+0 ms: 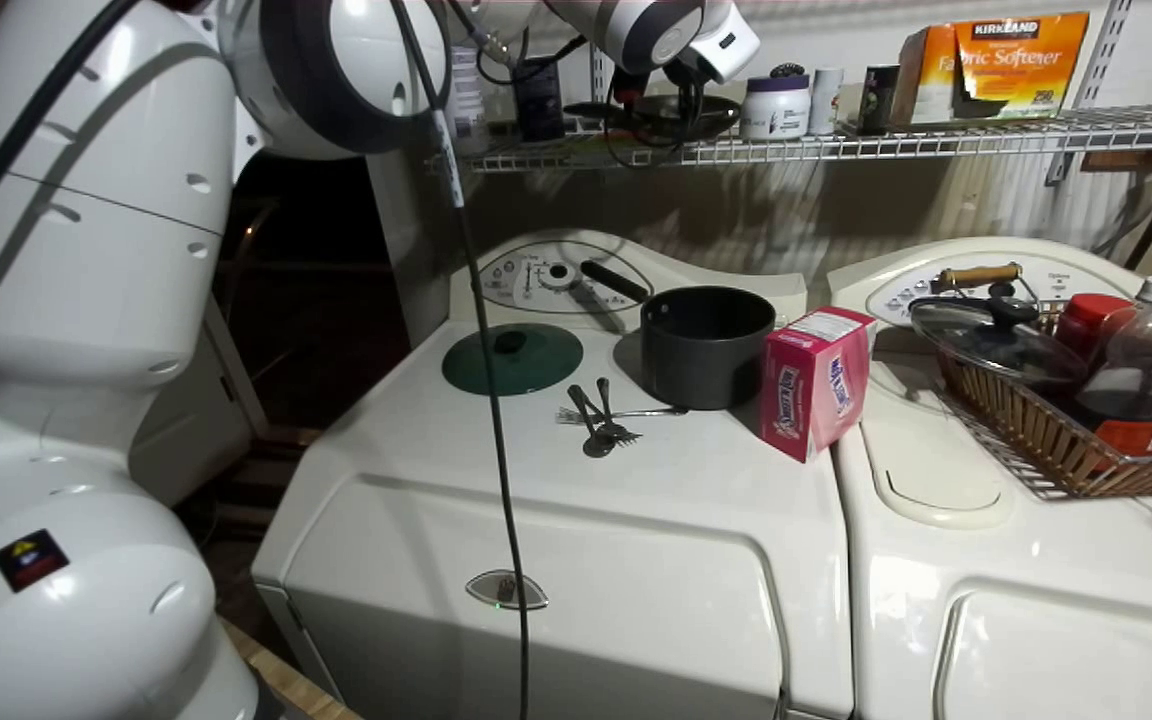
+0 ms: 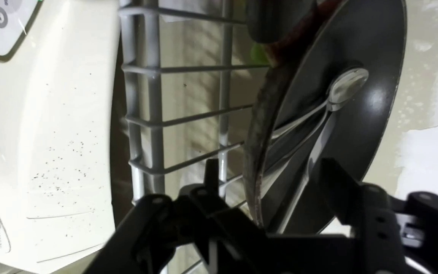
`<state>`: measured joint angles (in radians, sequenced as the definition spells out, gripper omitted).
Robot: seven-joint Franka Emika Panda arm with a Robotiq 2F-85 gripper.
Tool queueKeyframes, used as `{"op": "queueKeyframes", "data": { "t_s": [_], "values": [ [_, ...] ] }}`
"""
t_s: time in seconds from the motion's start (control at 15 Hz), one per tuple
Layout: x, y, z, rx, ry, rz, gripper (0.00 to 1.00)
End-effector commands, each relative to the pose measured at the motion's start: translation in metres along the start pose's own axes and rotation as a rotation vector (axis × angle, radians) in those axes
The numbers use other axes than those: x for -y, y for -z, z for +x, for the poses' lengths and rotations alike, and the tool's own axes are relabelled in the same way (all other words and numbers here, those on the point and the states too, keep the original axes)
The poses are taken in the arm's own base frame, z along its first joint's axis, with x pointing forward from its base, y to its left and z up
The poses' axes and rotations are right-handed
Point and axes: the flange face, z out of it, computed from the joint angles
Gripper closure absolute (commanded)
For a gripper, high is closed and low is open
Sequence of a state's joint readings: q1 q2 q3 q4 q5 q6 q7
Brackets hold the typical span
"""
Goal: Put the pan on top of the black pot.
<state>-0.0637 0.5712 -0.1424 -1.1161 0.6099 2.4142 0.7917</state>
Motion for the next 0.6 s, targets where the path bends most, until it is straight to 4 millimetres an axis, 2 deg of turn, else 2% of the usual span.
{"op": "queueKeyframes", "data": {
  "t_s": [0.0, 0.33, 0.4, 0.53],
  "values": [
    [0.0075, -0.0012, 0.0015, -0.018, -0.038, -0.015, 0.62],
    [0.0038, -0.0049, 0.0017, -0.017, -0.049, -0.040, 0.96],
    [0.0028, -0.0058, 0.0020, -0.017, -0.050, -0.047, 0.99],
    [-0.0006, -0.0091, 0.0006, -0.013, -0.054, -0.069, 1.00]
  ]
}}
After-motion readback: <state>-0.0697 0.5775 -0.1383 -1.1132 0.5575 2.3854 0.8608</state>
